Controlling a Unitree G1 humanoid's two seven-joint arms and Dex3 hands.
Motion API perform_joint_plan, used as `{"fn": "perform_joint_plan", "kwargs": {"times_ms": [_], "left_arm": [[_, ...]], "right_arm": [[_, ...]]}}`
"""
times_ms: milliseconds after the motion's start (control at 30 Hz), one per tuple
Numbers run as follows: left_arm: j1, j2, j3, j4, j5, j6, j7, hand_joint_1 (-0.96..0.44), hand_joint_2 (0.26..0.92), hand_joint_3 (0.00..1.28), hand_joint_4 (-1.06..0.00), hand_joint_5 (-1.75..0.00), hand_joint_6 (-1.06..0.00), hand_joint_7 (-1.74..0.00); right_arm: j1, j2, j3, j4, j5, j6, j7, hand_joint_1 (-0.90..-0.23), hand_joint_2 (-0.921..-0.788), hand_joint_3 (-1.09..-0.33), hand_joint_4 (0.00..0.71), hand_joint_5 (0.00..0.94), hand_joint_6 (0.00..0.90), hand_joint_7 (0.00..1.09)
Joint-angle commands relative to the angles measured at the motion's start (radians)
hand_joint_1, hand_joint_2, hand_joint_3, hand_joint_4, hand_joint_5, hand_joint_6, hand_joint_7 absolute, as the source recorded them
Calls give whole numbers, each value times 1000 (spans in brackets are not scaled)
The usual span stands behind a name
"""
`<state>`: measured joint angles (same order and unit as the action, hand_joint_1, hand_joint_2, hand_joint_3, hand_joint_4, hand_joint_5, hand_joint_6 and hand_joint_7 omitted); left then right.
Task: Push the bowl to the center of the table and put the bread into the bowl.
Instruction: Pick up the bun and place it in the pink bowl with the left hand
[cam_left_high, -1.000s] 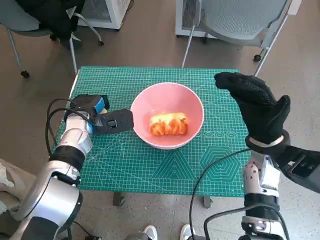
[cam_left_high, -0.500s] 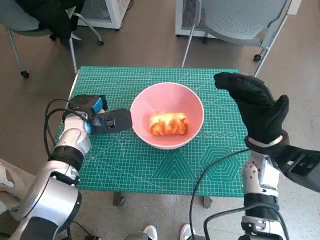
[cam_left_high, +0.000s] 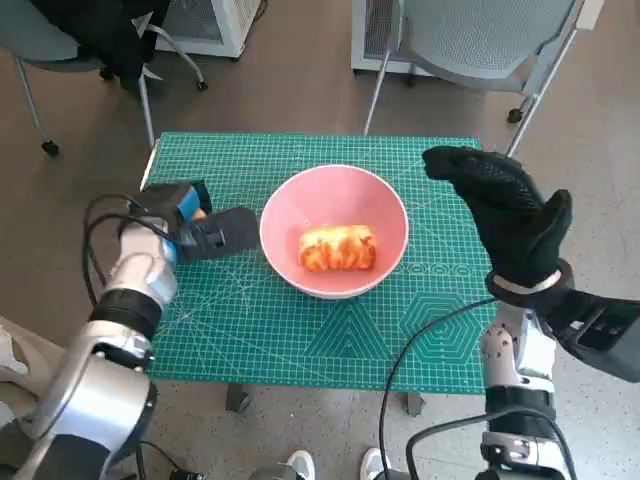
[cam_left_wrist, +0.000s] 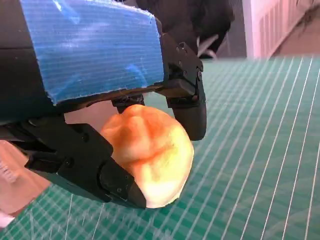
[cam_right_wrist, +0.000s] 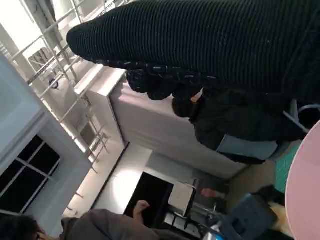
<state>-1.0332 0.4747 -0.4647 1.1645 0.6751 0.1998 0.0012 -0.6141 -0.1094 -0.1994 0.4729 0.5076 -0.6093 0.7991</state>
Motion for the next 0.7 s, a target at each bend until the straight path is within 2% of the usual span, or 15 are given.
{"fn": "perform_joint_plan", "kwargs": {"times_ms": [33, 200, 300, 433, 700], "left_arm": [[19, 60, 61, -260, -27, 60, -53, 3, 681, 547, -574, -1496, -678, -1051], [120, 96, 140, -641, -32, 135, -95, 1, 768, 325, -681, -1341, -719, -961], [168, 95, 182, -803, -29, 135, -78, 1, 824, 207, -719, -1272, -711, -966], [215, 84, 213, -925, -31, 99, -50, 2, 886, 84, -760, -1121, -672, -1092], [259, 60, 226, -1072, -22, 83, -74, 2, 905, 33, -779, -1005, -682, -1170]], "right_arm": [[2, 4, 0, 17, 1, 1, 11, -690, -921, -804, 73, 0, -1, 277], [-4, 6, 1, 23, 2, 1, 13, -684, -921, -804, 72, 0, -1, 277], [-8, 11, 5, 26, -1, -2, 11, -682, -921, -806, 72, 0, -1, 276], [-12, 14, 7, 30, 1, -2, 13, -681, -921, -810, 71, 0, -1, 276], [-11, 13, 7, 31, 10, 0, 23, -682, -921, -814, 71, 0, -1, 275]]}}
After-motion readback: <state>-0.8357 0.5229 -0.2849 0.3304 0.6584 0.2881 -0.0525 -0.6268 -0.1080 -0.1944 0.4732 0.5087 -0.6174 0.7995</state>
